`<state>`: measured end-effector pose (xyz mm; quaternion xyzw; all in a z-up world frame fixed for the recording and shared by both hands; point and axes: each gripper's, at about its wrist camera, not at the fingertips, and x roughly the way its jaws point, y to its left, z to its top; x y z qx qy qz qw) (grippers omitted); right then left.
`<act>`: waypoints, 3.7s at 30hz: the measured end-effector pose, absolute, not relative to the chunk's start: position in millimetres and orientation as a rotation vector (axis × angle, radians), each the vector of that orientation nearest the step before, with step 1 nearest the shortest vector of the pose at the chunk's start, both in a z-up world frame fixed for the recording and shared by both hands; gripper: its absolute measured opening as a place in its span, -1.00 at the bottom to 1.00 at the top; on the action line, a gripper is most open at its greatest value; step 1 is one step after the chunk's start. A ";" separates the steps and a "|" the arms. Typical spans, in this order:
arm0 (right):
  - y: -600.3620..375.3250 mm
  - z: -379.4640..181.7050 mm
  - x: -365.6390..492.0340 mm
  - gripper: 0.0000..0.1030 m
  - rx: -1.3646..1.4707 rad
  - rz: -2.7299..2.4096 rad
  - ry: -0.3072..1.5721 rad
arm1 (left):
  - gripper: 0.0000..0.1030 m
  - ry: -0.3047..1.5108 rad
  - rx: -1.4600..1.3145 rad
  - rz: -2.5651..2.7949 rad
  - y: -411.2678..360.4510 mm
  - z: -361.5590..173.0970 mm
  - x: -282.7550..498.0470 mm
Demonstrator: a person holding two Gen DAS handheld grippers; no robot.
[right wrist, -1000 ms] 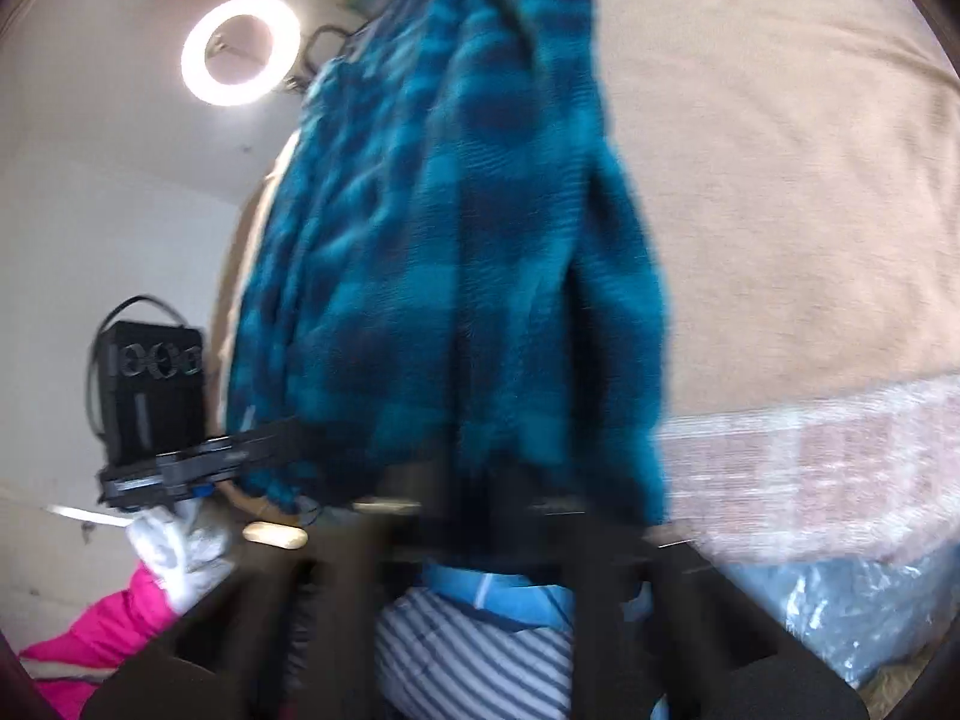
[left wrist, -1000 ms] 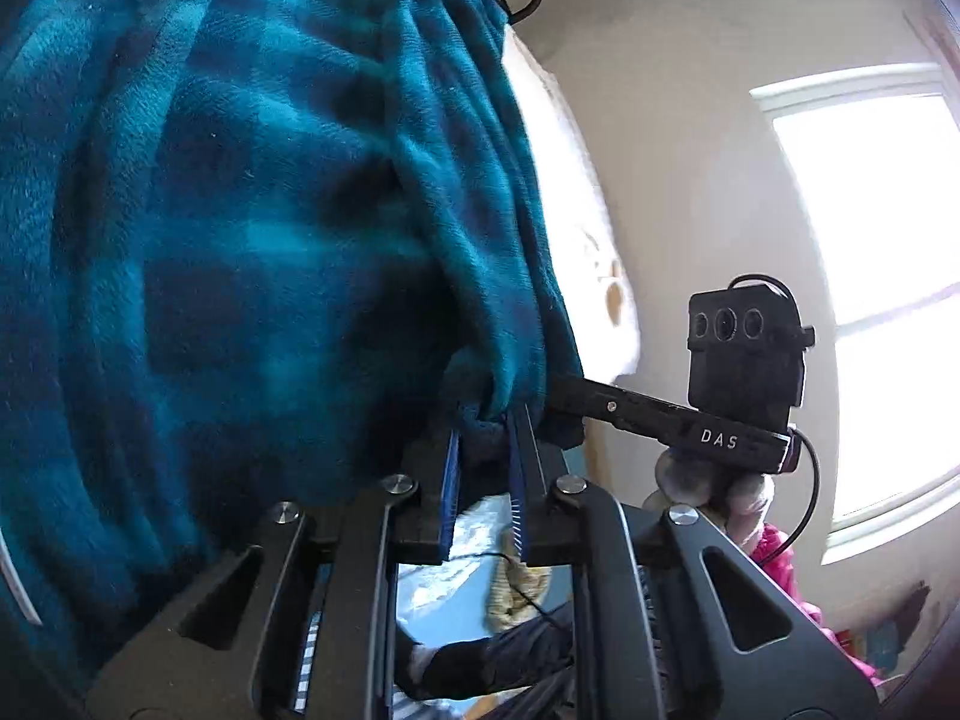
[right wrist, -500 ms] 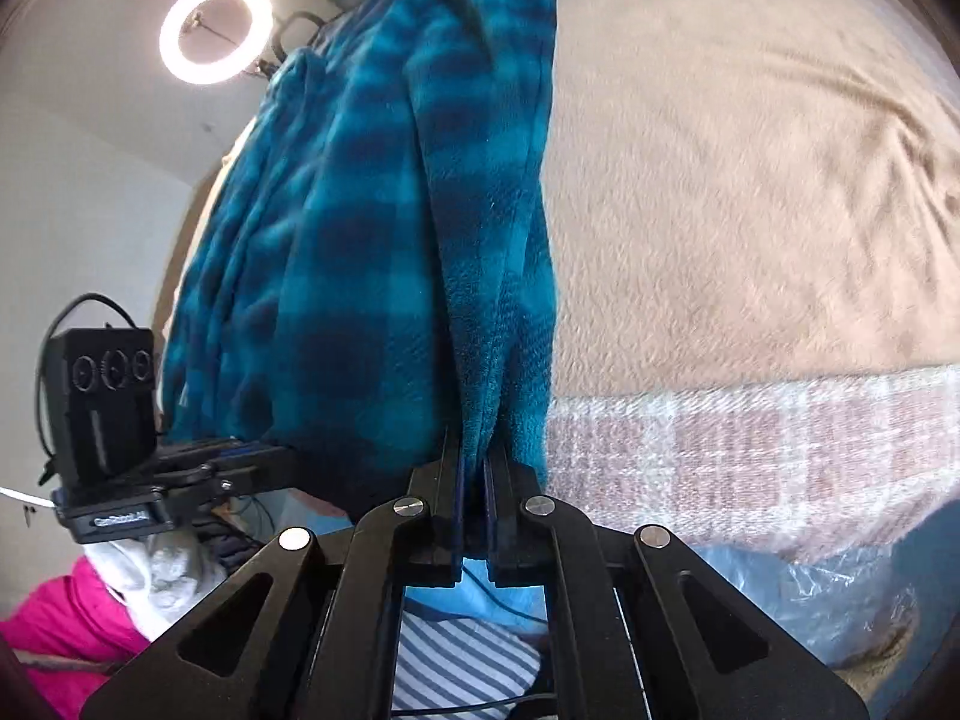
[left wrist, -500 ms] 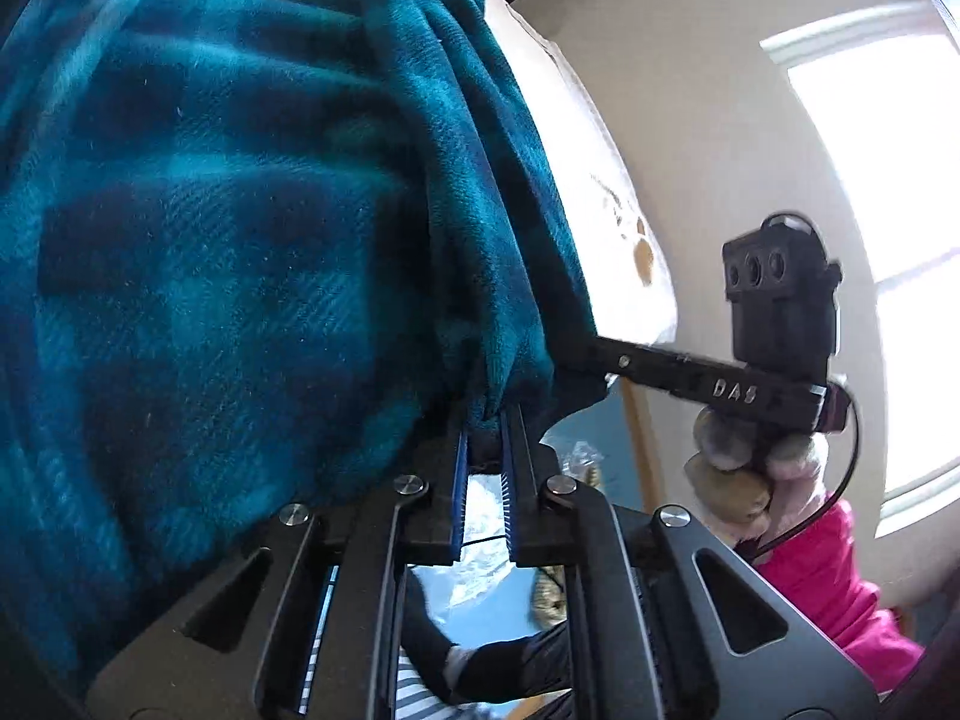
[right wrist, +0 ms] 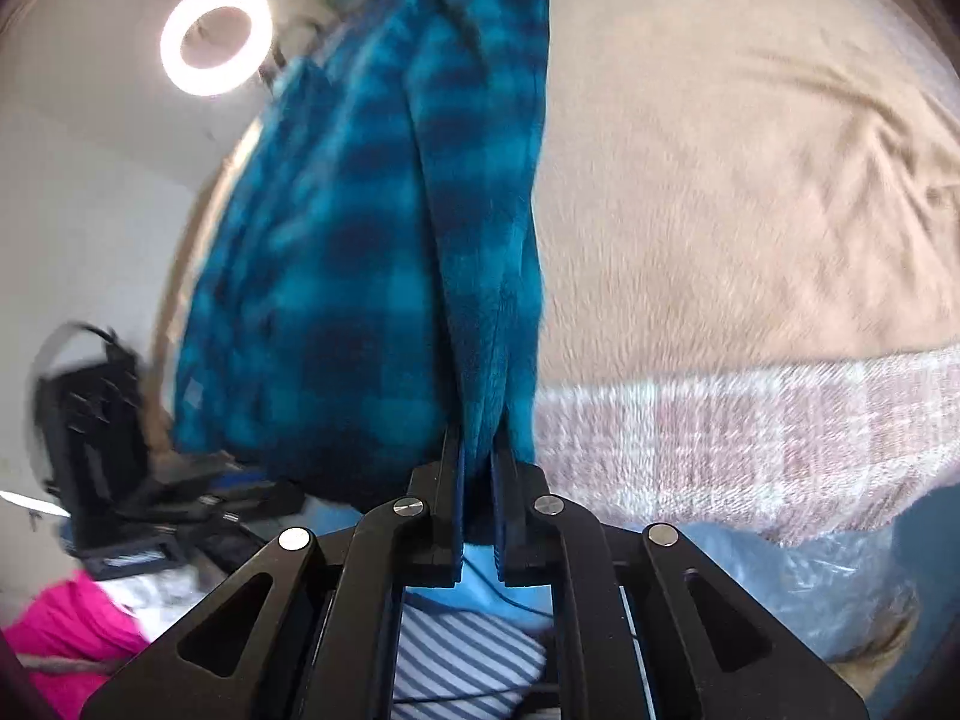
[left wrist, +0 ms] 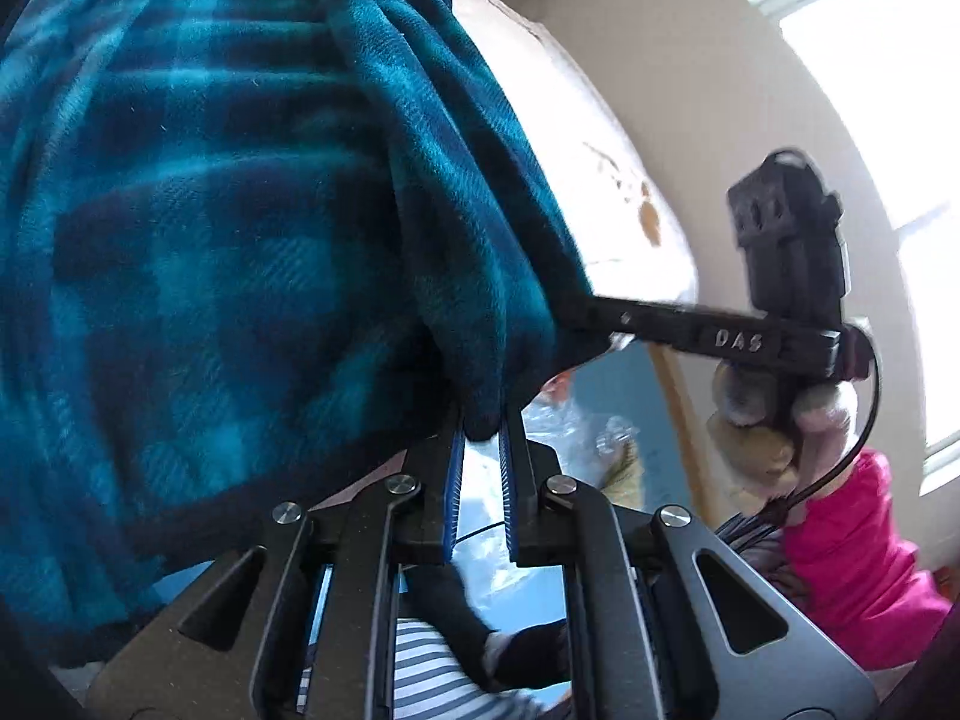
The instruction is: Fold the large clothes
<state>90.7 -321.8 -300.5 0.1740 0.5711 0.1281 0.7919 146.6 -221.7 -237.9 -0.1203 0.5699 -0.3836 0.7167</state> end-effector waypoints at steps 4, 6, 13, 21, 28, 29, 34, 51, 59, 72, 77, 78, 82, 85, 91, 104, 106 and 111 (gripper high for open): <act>-323.0 -285.5 84.8 -0.85 0.362 0.278 1.201 | -0.85 1.186 -0.213 -0.827 -210.5 -216.1 132.0; -331.8 -269.6 76.7 -0.84 0.400 0.292 1.131 | -0.85 1.120 -0.192 -0.835 -204.9 -196.1 124.4; -371.1 -223.0 47.8 -0.51 0.445 0.262 0.856 | -0.30 0.995 -0.118 -0.907 -245.9 -171.8 116.4; -416.4 -216.7 48.6 -0.51 0.576 0.198 0.769 | 0.17 0.983 0.162 -0.910 -337.6 -211.4 106.5; -424.7 -222.9 57.3 -0.51 0.584 0.202 0.789 | 0.11 0.955 0.265 -0.834 -347.5 -243.1 104.5; -424.5 -223.7 58.7 -0.51 0.583 0.206 0.789 | 0.01 0.952 0.266 -0.828 -345.2 -243.7 105.4; -426.6 -231.0 76.1 -0.51 0.622 0.230 0.784 | -0.68 0.966 0.203 -0.850 -331.9 -247.2 116.3; -423.2 -293.2 239.3 0.22 0.898 0.237 0.858 | -0.88 0.943 -0.354 -0.859 -249.4 -201.3 133.5; -404.6 -306.9 268.7 0.22 0.864 0.261 0.887 | -0.88 0.931 -0.315 -0.849 -247.2 -201.6 123.2; -453.9 -270.5 229.1 0.19 0.786 0.317 0.970 | -0.08 0.859 0.080 -0.837 -309.7 -219.7 97.2; -487.8 -261.9 202.4 0.20 0.846 0.291 0.910 | -0.08 0.904 0.241 -0.771 -340.6 -244.7 98.1; -493.1 -261.7 196.7 0.20 0.853 0.287 0.903 | -0.08 0.902 0.238 -0.767 -341.2 -247.3 100.6; -493.5 -261.5 197.0 0.21 0.860 0.297 0.895 | -0.49 0.890 0.195 -0.781 -337.6 -249.2 107.7; -482.9 -264.5 206.8 0.21 0.854 0.315 0.904 | -0.70 0.944 0.038 -0.811 -319.0 -245.8 125.8; -441.5 -278.1 233.6 0.21 0.801 0.360 0.970 | -0.74 0.966 -0.303 -0.828 -270.4 -226.5 133.6; -371.1 -289.2 279.1 -0.85 0.691 0.323 1.025 | -0.75 0.919 -0.403 -0.817 -243.9 -214.7 123.5; -361.7 -279.0 280.5 -0.86 0.628 0.304 1.027 | -0.75 0.911 -0.424 -0.813 -235.2 -213.1 122.1; -336.5 -252.4 282.1 -0.89 0.483 0.210 1.039 | -0.77 0.910 -0.498 -0.812 -215.2 -214.6 127.7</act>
